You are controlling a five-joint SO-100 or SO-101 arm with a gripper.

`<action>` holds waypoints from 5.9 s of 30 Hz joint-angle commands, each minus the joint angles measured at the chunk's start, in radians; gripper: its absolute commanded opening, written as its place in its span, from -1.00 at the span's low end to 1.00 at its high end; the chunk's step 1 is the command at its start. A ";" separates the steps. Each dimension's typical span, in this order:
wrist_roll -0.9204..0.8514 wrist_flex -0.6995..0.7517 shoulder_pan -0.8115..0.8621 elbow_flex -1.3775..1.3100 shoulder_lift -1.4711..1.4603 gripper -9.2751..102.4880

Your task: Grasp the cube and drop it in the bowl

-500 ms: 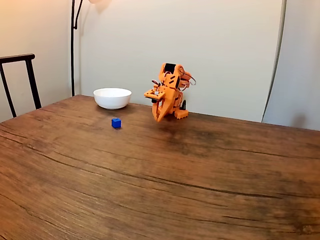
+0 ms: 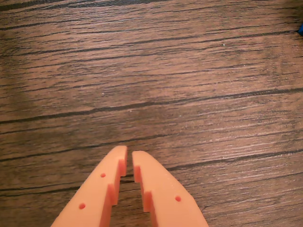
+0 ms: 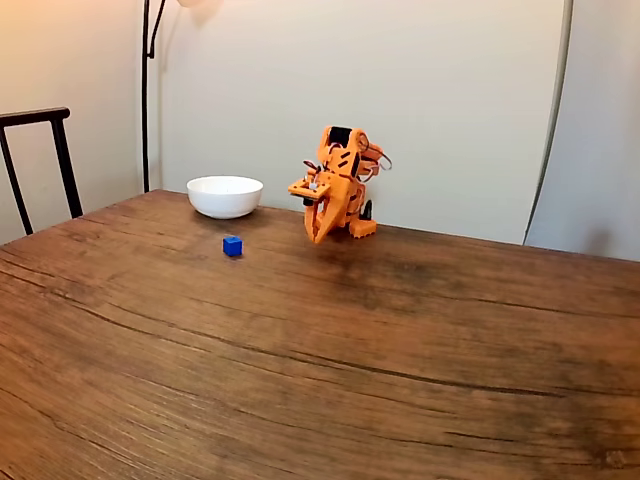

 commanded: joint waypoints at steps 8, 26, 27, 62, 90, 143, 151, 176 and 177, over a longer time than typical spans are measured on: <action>0.006 0.066 0.005 -0.003 -0.008 -0.83; 0.006 0.066 0.005 -0.003 -0.008 -0.83; 0.006 0.066 0.005 -0.003 -0.008 -0.83; 0.006 0.066 0.005 -0.003 -0.008 -0.83; -0.009 -0.032 0.009 -0.003 -0.006 -0.83; 0.011 -0.213 0.465 -0.788 -0.353 -0.82; 0.012 -0.213 0.463 -1.042 -0.752 -0.82; -0.052 -0.213 0.342 -1.114 -1.101 0.00; -0.051 -0.213 0.334 -1.114 -1.115 0.04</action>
